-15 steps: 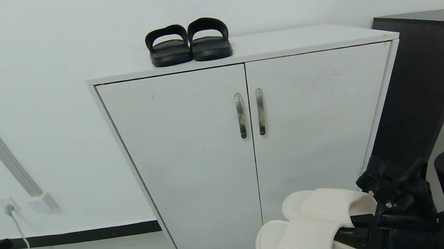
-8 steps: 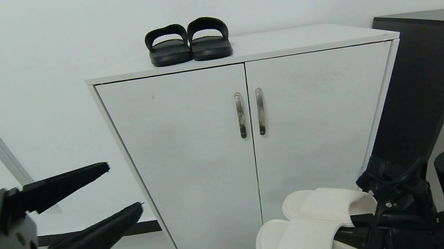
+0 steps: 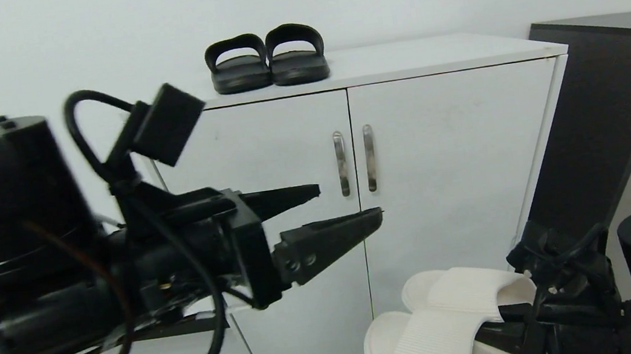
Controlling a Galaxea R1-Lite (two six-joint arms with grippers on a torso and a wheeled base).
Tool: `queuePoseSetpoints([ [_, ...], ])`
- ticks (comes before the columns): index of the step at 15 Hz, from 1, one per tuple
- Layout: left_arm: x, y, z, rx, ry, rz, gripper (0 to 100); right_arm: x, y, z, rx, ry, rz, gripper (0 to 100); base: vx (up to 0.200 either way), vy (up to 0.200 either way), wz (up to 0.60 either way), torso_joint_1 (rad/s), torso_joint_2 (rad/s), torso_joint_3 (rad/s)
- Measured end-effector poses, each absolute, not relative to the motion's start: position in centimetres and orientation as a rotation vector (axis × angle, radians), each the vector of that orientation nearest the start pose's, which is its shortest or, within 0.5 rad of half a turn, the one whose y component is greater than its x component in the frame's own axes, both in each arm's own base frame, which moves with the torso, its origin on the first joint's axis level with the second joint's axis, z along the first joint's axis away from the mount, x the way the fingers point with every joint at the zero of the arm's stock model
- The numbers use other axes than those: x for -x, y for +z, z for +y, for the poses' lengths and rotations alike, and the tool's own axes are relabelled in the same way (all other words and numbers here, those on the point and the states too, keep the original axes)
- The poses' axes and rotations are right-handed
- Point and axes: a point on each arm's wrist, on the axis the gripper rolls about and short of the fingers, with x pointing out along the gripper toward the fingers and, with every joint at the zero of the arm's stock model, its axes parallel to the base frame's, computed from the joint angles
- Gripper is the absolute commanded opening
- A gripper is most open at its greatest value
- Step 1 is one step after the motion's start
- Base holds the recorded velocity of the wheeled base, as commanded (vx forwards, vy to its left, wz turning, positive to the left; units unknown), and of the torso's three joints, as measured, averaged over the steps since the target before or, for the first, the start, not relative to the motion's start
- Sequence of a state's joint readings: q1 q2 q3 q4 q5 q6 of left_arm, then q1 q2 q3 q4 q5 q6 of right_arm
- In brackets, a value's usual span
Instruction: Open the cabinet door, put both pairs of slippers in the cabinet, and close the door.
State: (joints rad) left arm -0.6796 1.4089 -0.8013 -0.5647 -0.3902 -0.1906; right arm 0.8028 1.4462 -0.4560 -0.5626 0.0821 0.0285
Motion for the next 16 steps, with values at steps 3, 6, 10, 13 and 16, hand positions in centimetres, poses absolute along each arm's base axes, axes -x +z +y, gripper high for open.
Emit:
queuePoseSetpoints([
  [3,-20.7,26.1,-18.5,0.207,-1.083,0.147,100,-14.8,15.0,15.6,0.126,0.862,0.428,0,0.0,0.0,0.0,0.0,0.0,0.0],
  [6,-22.9,26.7,-20.8,0.269,-1.092,0.163,100,-14.9,15.0,15.6,0.124,0.861,0.429,0,0.0,0.0,0.0,0.0,0.0,0.0],
  [10,-25.0,26.0,-22.4,0.293,-0.997,0.241,100,-14.9,15.0,15.6,0.125,0.86,0.431,0,0.0,0.0,0.0,0.0,0.0,0.0],
  [13,-26.1,26.0,-23.0,0.293,-0.904,0.24,100,-15.0,14.9,15.7,0.127,0.859,0.435,0,0.0,0.0,0.0,0.0,0.0,0.0],
  [16,-27.0,26.0,-23.4,0.287,-0.877,0.257,100,-15.0,14.8,15.7,0.128,0.859,0.439,0,0.0,0.0,0.0,0.0,0.0,0.0],
])
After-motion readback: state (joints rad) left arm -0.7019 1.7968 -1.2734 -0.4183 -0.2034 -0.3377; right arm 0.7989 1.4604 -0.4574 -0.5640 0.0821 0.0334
